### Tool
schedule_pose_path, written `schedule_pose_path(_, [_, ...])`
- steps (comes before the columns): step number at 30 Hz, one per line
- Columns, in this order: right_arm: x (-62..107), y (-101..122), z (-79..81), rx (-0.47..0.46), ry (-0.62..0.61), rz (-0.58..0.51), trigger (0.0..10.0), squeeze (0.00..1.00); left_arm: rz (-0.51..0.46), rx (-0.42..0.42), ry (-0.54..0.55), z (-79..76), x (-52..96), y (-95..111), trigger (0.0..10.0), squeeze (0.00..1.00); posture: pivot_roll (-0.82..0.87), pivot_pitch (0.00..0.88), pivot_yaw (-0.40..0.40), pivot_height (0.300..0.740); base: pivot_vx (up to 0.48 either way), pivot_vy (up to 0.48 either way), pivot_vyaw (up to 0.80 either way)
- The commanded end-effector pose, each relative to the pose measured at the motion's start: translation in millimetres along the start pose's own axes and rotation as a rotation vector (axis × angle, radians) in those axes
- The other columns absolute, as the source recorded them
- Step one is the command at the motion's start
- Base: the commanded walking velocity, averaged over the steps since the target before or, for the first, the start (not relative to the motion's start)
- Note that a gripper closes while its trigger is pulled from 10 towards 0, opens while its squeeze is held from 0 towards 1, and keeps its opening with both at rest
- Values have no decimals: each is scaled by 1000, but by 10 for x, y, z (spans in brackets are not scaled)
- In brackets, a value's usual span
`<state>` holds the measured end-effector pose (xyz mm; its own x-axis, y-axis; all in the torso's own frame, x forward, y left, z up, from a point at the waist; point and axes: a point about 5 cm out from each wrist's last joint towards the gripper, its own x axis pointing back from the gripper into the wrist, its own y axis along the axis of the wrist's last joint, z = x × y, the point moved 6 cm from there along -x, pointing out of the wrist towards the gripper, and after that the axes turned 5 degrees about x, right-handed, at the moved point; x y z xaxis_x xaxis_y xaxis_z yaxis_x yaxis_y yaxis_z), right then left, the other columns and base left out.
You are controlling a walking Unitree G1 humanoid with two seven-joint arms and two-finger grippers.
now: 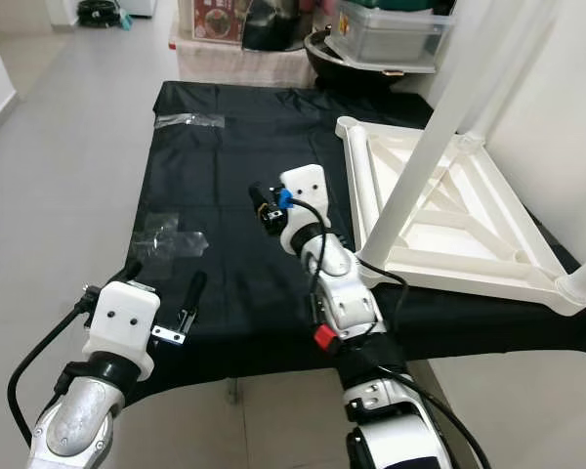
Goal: Building children table
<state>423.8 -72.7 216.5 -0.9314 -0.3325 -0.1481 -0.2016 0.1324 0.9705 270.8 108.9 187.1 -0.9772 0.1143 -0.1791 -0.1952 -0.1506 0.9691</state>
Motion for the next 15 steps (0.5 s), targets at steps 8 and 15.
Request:
schedule_pose_path(8, [-141,38,-370,-6,-315,25,10000,0,2,7,-27,-79,25,9,10000,0,92,106,-112,740,0,0,0])
schedule_pose_path(15, [-324,-20,-260,-100,-459,137,10000,0,-1,-5,-41,-108,25,5,10000,0,108,89,-124,740,0,0,0])
